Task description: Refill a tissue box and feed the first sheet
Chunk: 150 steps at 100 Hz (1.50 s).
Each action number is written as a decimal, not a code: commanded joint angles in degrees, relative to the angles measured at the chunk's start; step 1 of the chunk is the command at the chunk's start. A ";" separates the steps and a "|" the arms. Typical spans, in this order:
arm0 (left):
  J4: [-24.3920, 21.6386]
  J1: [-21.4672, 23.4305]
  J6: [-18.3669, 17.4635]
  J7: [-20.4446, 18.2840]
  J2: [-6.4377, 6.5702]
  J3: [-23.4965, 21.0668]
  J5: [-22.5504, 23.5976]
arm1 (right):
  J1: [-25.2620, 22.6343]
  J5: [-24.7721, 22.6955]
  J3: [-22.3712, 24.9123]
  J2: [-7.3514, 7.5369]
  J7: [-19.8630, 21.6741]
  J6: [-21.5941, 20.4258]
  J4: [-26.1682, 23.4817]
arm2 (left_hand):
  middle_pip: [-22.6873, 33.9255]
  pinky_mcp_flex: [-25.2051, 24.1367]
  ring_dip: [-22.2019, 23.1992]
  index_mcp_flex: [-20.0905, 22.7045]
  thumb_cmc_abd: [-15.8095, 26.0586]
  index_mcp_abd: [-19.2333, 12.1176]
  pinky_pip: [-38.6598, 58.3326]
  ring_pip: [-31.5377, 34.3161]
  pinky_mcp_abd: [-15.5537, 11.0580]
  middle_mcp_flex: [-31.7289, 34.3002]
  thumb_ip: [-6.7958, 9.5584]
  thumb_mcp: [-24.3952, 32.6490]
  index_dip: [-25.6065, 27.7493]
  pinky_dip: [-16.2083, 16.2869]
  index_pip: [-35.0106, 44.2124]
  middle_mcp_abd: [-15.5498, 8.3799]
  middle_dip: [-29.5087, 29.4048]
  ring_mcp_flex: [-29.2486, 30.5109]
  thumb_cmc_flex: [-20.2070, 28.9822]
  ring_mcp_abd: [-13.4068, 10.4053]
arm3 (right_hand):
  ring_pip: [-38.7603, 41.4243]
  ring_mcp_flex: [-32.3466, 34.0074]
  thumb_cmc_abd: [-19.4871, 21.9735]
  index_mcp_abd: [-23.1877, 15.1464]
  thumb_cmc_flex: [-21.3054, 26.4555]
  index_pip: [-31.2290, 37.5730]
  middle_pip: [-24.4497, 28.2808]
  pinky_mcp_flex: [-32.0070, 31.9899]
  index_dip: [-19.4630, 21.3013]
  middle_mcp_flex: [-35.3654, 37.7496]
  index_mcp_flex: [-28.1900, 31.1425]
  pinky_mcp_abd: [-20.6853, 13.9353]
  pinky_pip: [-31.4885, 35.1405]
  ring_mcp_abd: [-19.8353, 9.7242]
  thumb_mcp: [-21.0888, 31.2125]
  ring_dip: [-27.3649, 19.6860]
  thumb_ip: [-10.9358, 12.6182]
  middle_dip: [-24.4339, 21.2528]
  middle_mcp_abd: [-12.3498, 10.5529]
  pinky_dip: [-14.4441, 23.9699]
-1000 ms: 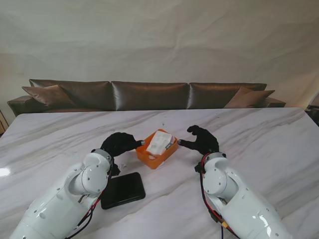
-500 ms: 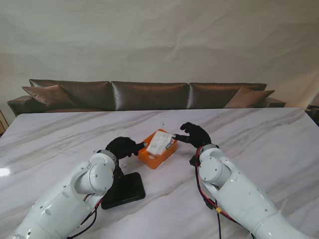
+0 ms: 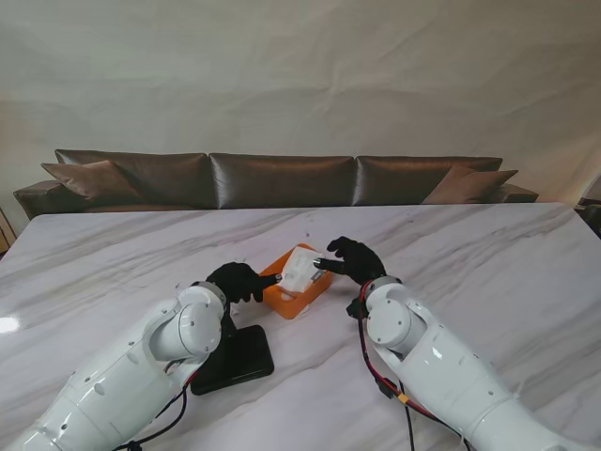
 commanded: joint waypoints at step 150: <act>15.83 -6.15 -2.98 13.42 -6.85 3.93 -7.11 | -2.46 -1.76 2.72 1.12 1.88 2.08 -2.52 | -4.09 -5.20 -0.92 -9.00 1.98 3.09 27.49 -1.72 -3.39 -10.30 1.23 1.45 -4.86 -1.40 -9.50 -0.13 -2.93 -7.24 -1.78 4.88 | 1.78 2.45 9.45 -0.76 -3.29 -0.06 0.92 2.05 -0.18 0.92 1.42 -1.03 1.58 -0.44 -10.66 0.33 11.91 1.91 -0.81 -0.21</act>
